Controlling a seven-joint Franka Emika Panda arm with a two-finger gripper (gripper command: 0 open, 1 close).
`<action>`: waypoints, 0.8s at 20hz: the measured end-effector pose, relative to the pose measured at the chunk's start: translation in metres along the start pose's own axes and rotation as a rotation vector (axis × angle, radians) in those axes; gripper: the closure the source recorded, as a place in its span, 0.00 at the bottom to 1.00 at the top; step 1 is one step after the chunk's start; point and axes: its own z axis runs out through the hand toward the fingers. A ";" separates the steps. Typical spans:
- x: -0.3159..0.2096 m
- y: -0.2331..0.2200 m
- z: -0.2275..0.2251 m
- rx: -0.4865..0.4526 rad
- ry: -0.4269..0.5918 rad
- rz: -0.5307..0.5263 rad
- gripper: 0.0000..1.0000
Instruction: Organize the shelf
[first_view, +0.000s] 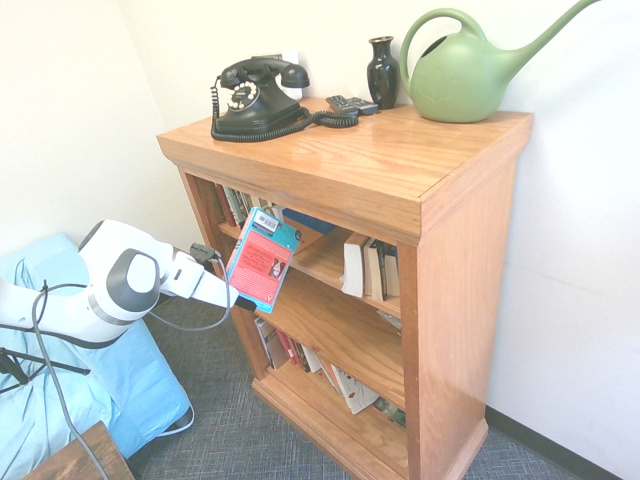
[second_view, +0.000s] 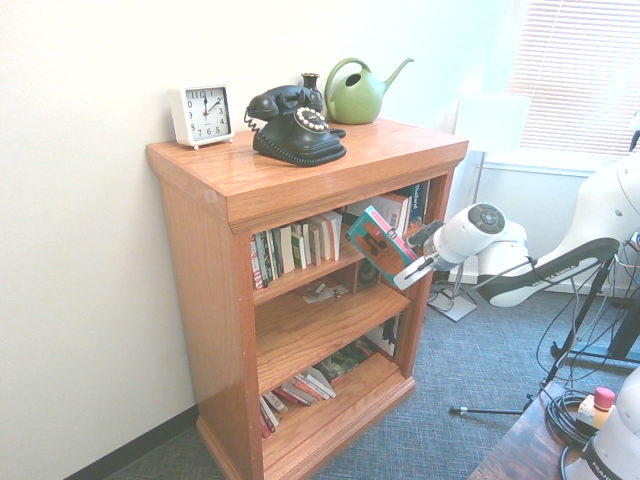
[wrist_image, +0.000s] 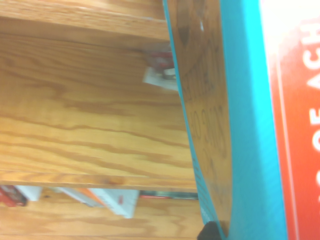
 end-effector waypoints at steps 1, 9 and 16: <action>0.001 -0.001 0.005 0.011 -0.008 -0.002 1.00; 0.021 -0.020 0.023 0.042 0.005 -0.024 1.00; 0.032 -0.034 0.053 0.068 -0.010 -0.017 1.00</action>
